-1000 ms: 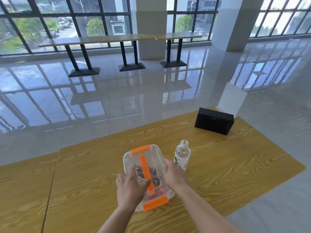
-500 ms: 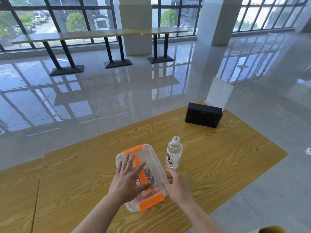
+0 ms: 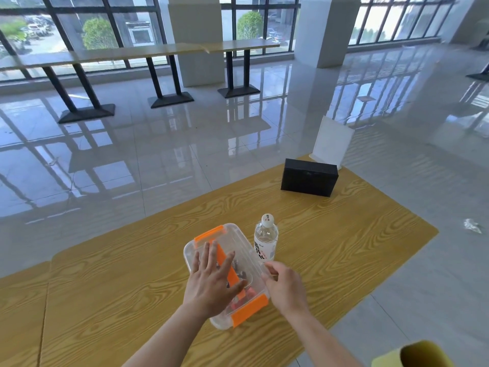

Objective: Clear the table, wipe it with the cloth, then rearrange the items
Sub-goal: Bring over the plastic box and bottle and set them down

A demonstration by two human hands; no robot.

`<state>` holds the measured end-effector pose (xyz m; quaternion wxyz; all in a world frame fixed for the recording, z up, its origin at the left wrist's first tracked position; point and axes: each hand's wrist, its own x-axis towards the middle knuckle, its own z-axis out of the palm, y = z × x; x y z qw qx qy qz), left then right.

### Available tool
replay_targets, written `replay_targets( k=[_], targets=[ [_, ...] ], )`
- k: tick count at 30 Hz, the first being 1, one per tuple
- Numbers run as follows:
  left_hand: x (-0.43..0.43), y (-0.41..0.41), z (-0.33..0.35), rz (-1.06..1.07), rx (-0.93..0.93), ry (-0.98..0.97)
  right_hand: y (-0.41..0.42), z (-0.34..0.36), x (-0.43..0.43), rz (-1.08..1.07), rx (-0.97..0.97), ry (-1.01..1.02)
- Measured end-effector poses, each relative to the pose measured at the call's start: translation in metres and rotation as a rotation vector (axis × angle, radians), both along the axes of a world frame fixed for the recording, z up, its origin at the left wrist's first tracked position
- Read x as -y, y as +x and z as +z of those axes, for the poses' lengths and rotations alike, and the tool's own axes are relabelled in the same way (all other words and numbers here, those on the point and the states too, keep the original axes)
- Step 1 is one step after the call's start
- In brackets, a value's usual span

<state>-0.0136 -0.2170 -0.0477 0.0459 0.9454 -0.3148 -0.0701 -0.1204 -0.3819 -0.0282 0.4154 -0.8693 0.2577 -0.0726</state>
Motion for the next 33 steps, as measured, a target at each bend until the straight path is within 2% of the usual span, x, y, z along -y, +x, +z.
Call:
replay_targets(
  k=[25, 33],
  targets=[
    [0.009, 0.003, 0.006, 0.016, -0.015, 0.004, 0.006, 0.0, 0.012, 0.011, -0.072, 0.018],
    [0.02, 0.001, 0.027, 0.029, 0.011, -0.026, 0.006, 0.02, 0.025, 0.06, -0.059, -0.102]
  ],
)
